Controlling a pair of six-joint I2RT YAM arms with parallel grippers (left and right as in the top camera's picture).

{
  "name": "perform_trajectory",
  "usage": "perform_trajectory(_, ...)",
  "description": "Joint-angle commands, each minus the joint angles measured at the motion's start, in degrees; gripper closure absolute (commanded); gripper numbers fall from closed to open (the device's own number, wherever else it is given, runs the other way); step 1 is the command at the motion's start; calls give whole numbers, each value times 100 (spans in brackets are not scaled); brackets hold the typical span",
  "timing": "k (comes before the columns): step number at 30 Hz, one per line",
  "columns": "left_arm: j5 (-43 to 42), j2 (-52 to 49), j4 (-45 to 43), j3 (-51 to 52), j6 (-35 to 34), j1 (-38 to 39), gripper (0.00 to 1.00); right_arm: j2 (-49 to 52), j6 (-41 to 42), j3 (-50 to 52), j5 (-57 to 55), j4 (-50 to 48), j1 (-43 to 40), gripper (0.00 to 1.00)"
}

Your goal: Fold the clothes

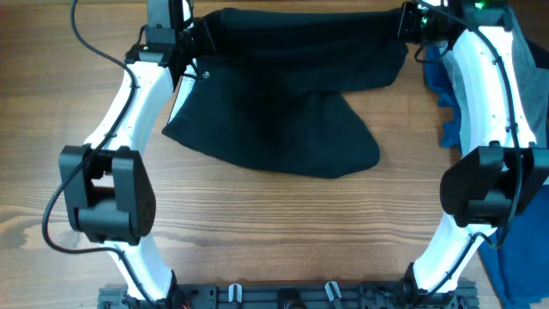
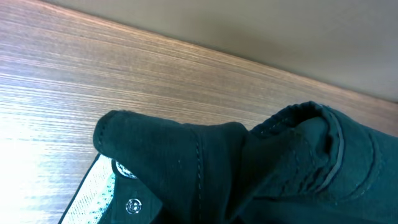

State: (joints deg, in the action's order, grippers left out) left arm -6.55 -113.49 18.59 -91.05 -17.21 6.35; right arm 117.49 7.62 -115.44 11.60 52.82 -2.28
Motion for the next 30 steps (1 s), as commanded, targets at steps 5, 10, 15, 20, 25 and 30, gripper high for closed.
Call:
perform_trajectory(5, -348, -15, 511, -48, -603, -212, 96, -7, -13, -98, 35, 1204, -15, 96)
perform_trajectory(10, -518, 116, 1786, -48, -881, -212, 96, -66, -11, -96, 142, 2391, 385, 96)
perform_trajectory(15, -1021, 476, 2505, -48, -946, -212, 96, -105, 13, -98, 354, 3158, 767, 96)
perform_trajectory(20, -1038, 1071, 3348, -48, -1051, -212, 96, -105, 291, -96, 365, 3823, 811, 96)
perform_trajectory(25, -1038, 1327, 4138, -48, -1051, -212, 96, -111, 289, 39, 387, 3934, 811, 96)
perform_trajectory(30, -949, 1327, 5145, -48, -1049, -212, 96, -109, 293, 157, 310, 3934, 811, 96)
